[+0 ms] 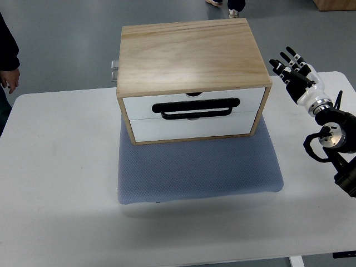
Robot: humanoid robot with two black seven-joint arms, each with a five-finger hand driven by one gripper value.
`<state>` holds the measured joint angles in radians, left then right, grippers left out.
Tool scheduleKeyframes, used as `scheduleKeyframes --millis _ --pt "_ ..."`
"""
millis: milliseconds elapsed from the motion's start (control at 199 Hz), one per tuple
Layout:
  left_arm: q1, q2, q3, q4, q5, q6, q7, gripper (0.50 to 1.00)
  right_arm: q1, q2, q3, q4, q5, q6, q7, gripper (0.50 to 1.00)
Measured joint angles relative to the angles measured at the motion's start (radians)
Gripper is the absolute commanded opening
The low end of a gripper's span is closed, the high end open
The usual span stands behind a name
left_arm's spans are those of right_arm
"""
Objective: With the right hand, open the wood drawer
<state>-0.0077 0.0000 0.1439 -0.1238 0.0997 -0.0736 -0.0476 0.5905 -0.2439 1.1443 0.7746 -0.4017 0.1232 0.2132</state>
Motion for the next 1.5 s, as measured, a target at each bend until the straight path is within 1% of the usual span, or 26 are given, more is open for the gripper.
scheduleKeyframes --millis 1501 --pt "0.000 0.000 -0.001 -0.001 0.000 0.000 0.002 1.000 0.014 -0.014 0.007 -0.005 0.001 0.001 0.000 0.946"
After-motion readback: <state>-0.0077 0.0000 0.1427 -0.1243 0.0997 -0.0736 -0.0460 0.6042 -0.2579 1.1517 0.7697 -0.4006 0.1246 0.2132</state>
